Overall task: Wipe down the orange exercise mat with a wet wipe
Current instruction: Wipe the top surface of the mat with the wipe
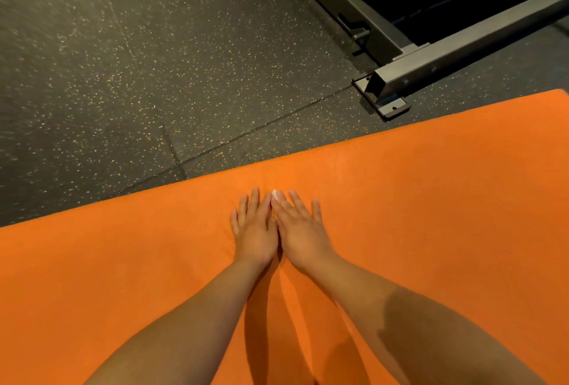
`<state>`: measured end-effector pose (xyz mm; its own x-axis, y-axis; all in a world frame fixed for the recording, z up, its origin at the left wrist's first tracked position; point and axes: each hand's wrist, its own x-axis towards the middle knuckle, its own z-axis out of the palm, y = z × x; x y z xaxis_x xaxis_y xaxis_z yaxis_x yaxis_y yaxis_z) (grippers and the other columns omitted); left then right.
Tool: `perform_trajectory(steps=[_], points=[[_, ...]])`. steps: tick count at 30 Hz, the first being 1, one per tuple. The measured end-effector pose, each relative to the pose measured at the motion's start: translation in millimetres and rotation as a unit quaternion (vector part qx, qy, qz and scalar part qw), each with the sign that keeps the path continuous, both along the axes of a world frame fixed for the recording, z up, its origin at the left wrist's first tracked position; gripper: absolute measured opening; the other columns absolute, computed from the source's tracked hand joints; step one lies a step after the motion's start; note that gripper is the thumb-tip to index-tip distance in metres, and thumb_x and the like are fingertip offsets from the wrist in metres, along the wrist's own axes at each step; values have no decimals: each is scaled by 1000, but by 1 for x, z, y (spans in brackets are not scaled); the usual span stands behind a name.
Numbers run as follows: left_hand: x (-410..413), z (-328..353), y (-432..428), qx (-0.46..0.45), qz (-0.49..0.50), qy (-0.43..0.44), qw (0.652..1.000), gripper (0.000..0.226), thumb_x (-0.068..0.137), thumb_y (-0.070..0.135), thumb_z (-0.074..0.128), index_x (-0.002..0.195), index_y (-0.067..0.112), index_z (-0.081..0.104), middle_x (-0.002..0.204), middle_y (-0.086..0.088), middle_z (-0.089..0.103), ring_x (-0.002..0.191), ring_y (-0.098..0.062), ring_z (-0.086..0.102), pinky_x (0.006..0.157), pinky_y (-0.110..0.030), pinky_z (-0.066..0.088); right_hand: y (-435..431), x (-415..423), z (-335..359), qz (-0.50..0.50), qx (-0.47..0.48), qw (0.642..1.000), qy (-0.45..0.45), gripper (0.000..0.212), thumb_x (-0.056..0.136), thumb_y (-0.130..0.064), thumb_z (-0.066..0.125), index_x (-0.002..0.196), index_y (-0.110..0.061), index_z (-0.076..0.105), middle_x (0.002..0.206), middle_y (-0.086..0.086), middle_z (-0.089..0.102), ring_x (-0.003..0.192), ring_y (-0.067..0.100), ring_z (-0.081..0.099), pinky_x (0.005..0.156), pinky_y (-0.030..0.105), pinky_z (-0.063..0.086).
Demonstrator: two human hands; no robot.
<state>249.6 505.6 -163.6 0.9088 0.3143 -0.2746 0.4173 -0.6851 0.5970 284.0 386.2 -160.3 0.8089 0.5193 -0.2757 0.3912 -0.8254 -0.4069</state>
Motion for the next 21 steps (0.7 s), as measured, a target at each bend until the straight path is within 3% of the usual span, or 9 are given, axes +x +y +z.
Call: perform_trajectory(steps=[13,18,21], points=[[-166,-1,-53,-4,35,-4,999,57,103,20,46,157,28,30,165,10,11,155,-17,1,123,-35,2,-51,-148,17,70,-43,996,46,54,110,-35,18,162,-33,3,167,-21,-7,153,9,-20,123,51,-11],[-229,10,-72,57,-54,90,993,56,106,35,32,160,25,20,167,2,14,154,-21,8,124,-41,10,-75,-204,37,42,-43,992,108,53,110,-33,21,162,-33,11,167,-20,-1,155,12,-14,124,52,-5],[-271,29,-86,49,-72,150,985,59,104,43,27,160,28,18,168,1,14,154,-22,10,124,-42,11,-92,-246,53,31,-53,989,134,52,110,-33,22,162,-31,14,168,-19,0,155,14,-13,124,52,-5]])
